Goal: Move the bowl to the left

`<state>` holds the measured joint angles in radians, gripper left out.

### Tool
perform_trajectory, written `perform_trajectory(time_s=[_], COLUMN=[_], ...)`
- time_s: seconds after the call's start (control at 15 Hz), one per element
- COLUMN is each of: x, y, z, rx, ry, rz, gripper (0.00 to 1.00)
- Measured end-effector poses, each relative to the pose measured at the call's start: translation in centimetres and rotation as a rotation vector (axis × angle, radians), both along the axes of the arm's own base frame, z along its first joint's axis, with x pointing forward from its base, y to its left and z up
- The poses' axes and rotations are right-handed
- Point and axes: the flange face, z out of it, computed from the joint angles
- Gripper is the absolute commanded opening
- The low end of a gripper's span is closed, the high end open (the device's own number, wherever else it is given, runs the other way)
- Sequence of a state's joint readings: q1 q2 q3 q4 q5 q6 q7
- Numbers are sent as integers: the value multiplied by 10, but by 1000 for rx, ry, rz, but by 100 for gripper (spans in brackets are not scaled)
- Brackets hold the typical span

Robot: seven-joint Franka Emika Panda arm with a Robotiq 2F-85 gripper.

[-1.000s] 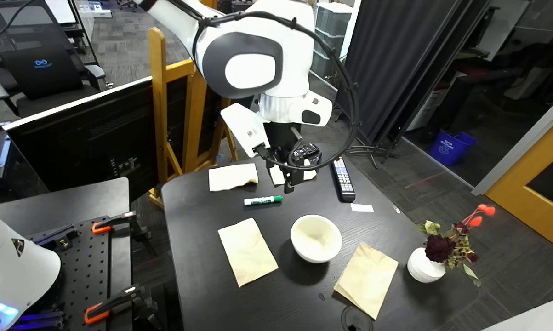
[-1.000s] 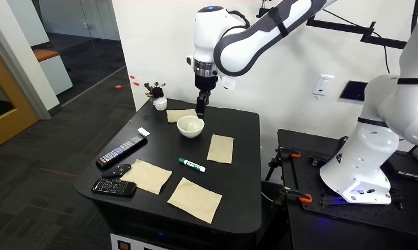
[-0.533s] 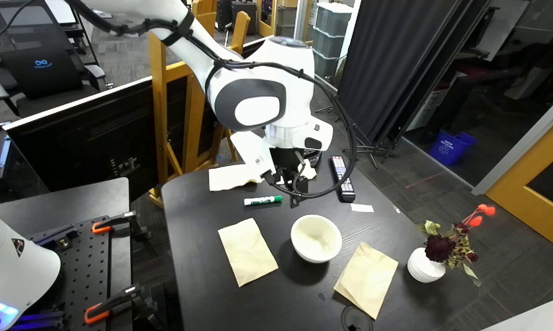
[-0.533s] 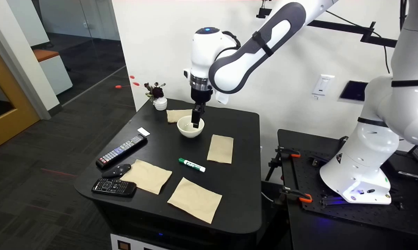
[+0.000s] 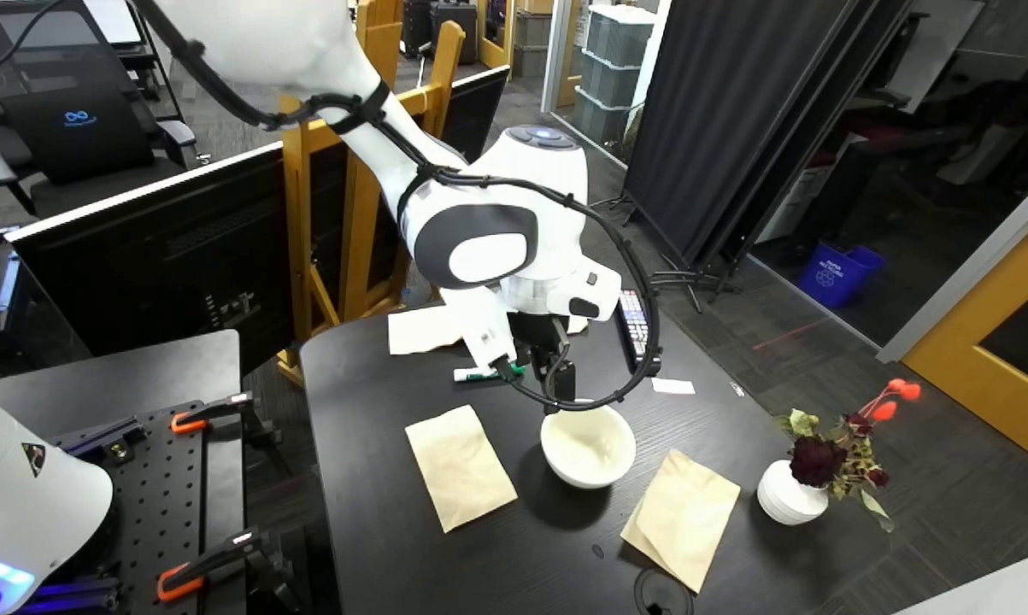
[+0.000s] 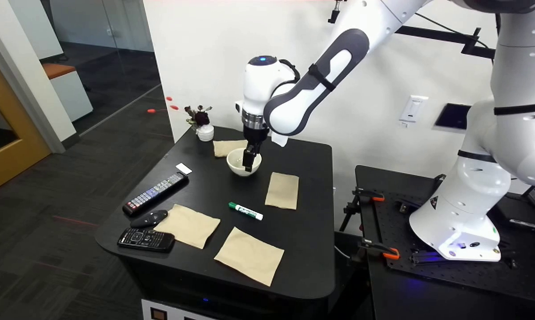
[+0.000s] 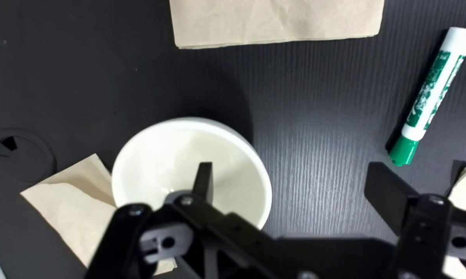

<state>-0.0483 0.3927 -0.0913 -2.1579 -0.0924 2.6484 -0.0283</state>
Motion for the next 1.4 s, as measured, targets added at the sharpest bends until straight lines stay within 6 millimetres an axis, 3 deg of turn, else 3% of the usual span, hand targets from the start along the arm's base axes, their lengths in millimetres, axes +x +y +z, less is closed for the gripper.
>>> perform_trajectory(time_s=[0.93,1.0,1.13,1.4], x=[38,40,43,48], y=[-12,-12,-12,-11], z=[-50,-53,-58,-65], rx=[-36,-39,-46,-50], ry=[-59,-58,-55,-56], rz=[-61,-62,-60,-69], gripper=[100,75,66,34])
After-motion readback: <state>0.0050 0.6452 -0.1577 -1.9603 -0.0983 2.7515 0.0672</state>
